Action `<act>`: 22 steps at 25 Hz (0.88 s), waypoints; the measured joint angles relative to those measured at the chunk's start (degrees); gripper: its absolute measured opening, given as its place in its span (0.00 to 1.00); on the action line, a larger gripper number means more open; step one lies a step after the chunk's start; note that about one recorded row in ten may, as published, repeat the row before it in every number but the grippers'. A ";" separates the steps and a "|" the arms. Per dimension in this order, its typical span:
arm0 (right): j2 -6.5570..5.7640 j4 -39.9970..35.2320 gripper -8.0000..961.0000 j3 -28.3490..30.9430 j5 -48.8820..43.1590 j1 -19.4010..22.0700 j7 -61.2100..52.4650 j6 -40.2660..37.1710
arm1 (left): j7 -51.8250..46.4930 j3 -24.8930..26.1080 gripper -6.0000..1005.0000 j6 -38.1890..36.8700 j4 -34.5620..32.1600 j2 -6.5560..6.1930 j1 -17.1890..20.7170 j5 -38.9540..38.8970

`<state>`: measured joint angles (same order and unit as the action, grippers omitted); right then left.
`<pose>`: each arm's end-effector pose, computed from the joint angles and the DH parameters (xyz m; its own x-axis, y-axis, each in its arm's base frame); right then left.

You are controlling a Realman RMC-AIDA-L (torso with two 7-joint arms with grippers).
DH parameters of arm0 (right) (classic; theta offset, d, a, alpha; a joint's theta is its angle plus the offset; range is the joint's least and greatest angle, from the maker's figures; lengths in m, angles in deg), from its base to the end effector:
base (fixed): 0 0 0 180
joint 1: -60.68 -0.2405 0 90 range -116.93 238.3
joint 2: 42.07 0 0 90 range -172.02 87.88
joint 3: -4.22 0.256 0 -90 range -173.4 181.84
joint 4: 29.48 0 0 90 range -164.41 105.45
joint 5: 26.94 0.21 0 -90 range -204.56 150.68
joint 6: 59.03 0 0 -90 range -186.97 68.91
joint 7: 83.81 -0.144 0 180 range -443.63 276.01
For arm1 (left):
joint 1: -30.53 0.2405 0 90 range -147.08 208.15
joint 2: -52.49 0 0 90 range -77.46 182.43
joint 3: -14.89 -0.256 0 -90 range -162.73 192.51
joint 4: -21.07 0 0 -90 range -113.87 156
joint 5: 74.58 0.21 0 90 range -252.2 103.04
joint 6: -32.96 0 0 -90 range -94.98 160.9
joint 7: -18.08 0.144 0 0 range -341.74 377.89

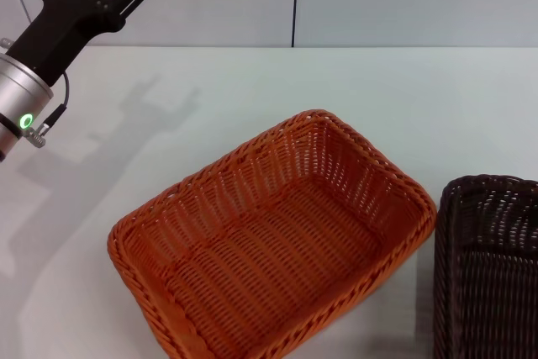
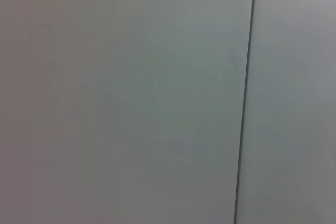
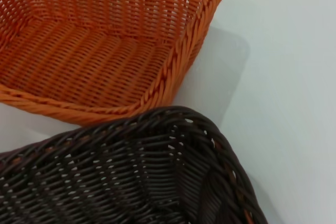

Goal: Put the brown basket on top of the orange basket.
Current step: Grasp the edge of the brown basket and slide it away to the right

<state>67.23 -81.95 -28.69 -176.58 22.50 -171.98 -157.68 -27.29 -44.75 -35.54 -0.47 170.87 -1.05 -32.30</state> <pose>0.2910 0.3572 0.1079 0.9152 -0.3960 0.0751 -0.3609 -0.8882 -0.2843 -0.2458 0.3957 0.0354 0.5175 -0.1403 0.8441 0.6872 -0.5197 -0.5076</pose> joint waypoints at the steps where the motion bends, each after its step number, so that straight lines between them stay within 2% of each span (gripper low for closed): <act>1: -0.03 0.00 0.29 0.00 -0.24 -0.13 -0.15 -0.12 | -0.01 0.01 0.81 -0.06 0.00 0.00 0.07 0.00; 9: -0.12 -0.06 0.24 -0.41 -0.83 -0.40 -0.59 -0.32 | -0.45 0.05 0.81 -0.68 0.00 -0.10 1.25 -0.30; 16: -0.08 -0.84 0.24 -0.04 -0.97 -0.17 -1.08 -0.93 | -0.48 0.05 0.81 -0.71 -0.04 -0.20 1.42 -0.39; 22: -0.31 -2.80 0.23 2.49 2.43 1.02 0.42 -6.64 | -0.48 0.05 0.81 -0.74 -0.07 -0.21 1.65 -0.48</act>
<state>66.92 -84.74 -26.20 -174.15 23.52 -171.56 -164.32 -27.77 -44.70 -36.27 -0.53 170.66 0.60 -32.78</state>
